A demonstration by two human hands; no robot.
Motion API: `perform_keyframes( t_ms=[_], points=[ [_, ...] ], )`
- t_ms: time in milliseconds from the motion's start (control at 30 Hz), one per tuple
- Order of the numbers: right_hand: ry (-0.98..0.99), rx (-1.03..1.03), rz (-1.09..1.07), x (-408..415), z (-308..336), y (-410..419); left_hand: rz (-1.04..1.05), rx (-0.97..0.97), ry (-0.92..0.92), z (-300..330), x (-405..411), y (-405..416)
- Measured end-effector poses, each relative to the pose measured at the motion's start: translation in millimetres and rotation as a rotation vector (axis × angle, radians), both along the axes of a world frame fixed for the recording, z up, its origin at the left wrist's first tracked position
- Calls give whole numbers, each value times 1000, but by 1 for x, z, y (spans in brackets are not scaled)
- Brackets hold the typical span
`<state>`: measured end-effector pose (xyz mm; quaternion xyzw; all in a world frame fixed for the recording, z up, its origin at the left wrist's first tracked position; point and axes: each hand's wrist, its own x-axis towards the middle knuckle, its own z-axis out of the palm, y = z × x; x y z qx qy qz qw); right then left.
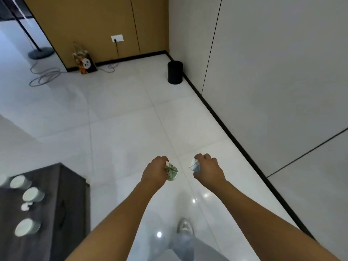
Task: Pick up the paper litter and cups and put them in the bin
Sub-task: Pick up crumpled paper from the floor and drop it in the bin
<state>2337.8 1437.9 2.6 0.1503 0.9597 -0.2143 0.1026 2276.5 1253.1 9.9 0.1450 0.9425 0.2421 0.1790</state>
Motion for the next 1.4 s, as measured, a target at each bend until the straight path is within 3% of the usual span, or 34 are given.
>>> perform_keyframes(
  t_ms=[300,667,1400],
  points=[
    [5,23,33,-216,9,66,5,0,-8,-1,-210,56],
    [14,29,-8,-520,11,114,1,26,23,11,-536,101],
    [-41,-30,60,-1037,-9,306,-22,-46,-26,-8,-1034,297]
  ],
)
